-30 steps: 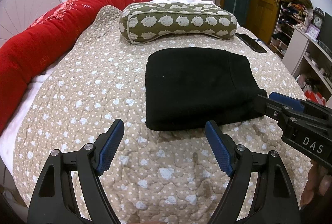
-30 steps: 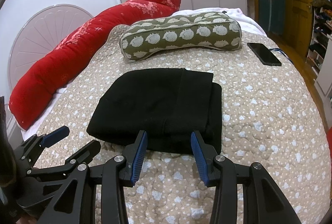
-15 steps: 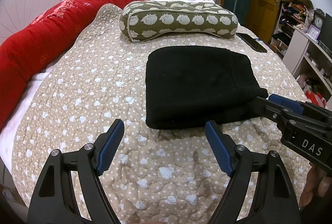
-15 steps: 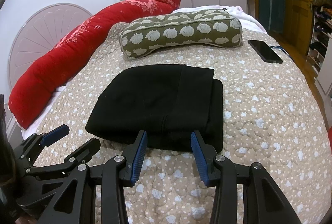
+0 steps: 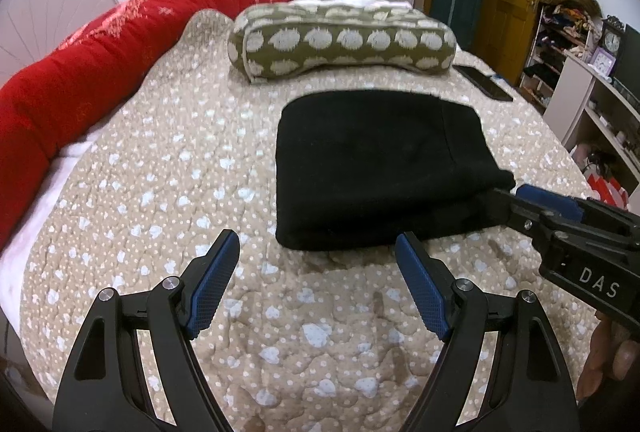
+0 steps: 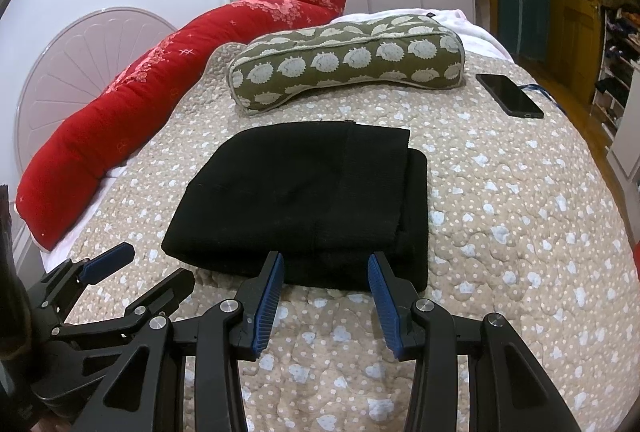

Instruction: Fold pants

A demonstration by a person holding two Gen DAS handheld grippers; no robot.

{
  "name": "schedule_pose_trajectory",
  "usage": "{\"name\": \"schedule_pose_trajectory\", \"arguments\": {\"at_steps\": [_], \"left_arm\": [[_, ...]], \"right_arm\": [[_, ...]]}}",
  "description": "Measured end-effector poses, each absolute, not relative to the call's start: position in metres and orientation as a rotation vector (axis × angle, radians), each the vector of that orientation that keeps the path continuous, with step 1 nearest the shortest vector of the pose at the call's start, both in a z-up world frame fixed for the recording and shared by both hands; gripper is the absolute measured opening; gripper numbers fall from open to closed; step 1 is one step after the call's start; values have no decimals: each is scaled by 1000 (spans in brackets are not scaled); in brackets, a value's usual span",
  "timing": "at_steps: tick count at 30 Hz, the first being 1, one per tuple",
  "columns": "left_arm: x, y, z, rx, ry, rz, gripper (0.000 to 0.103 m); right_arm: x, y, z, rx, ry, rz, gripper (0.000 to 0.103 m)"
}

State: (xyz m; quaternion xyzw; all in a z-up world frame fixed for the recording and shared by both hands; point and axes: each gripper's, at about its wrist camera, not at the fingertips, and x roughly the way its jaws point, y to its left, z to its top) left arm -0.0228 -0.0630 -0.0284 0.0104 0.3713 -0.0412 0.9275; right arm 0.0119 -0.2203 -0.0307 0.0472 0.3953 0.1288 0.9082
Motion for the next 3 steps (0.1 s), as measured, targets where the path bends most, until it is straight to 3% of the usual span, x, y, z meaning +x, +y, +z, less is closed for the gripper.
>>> {"name": "schedule_pose_trajectory", "arguments": {"at_steps": [3], "left_arm": [[-24, -62, -27, 28, 750, -93, 81]], "right_arm": [[11, -224, -33, 99, 814, 258, 42]]}}
